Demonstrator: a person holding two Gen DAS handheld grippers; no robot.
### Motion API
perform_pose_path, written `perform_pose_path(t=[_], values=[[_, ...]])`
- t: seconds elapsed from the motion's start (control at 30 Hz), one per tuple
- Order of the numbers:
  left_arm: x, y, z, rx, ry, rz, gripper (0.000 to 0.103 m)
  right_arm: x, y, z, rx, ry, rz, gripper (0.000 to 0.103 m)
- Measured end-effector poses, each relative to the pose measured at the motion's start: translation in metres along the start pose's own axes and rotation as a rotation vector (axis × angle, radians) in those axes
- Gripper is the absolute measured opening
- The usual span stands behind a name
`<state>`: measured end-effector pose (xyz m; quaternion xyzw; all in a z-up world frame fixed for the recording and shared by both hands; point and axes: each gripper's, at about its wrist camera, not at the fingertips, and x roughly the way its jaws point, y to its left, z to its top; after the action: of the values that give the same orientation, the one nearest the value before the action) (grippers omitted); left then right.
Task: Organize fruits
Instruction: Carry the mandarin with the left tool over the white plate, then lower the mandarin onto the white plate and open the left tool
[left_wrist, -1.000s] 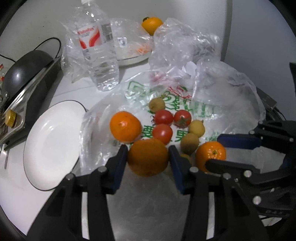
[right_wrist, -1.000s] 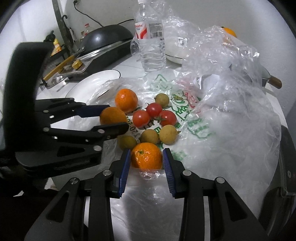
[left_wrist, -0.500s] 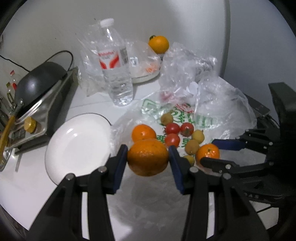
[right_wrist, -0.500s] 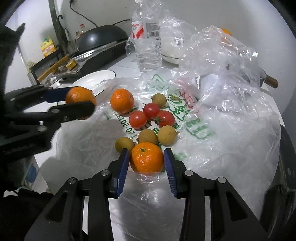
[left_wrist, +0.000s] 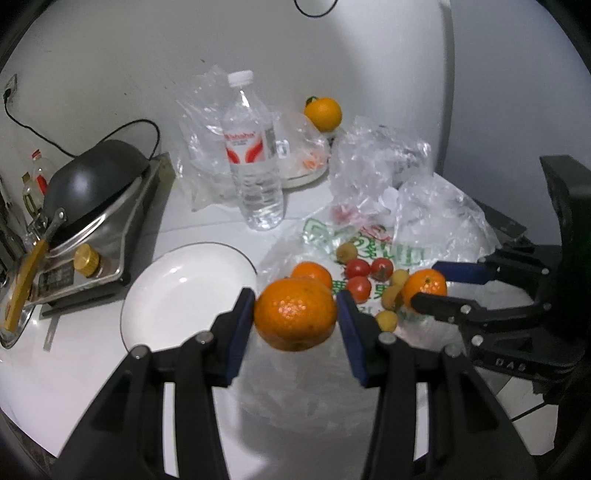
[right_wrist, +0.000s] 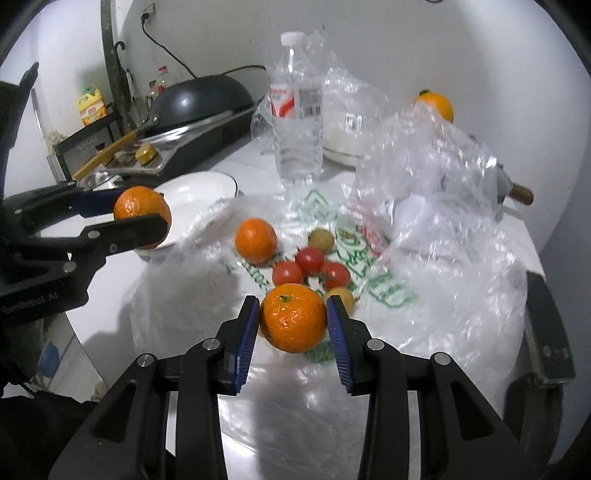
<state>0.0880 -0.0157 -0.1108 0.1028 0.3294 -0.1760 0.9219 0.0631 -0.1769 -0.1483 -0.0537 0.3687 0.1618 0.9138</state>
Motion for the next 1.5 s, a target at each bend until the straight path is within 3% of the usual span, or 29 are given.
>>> perform_pose_path(t=[0.4,0.77,1.17,1.5], values=[[-0.024,0.055,0.000,-0.051,-0.083,0.030,0.046,-0.009,0.035,0.043,-0.049,-0.069,-0.042,0.040],[-0.025,0.111,-0.013,-0.103,-0.108,0.093,0.046,0.009,0.080,0.075,-0.107,-0.084,-0.016,0.040],[0.013,0.140,-0.035,-0.142,-0.030,0.052,0.046,0.055,0.125,0.087,-0.143,-0.026,0.092,0.040],[0.043,0.149,-0.042,-0.139,0.031,0.027,0.046,0.086,0.130,0.089,-0.134,0.017,0.124,0.040]])
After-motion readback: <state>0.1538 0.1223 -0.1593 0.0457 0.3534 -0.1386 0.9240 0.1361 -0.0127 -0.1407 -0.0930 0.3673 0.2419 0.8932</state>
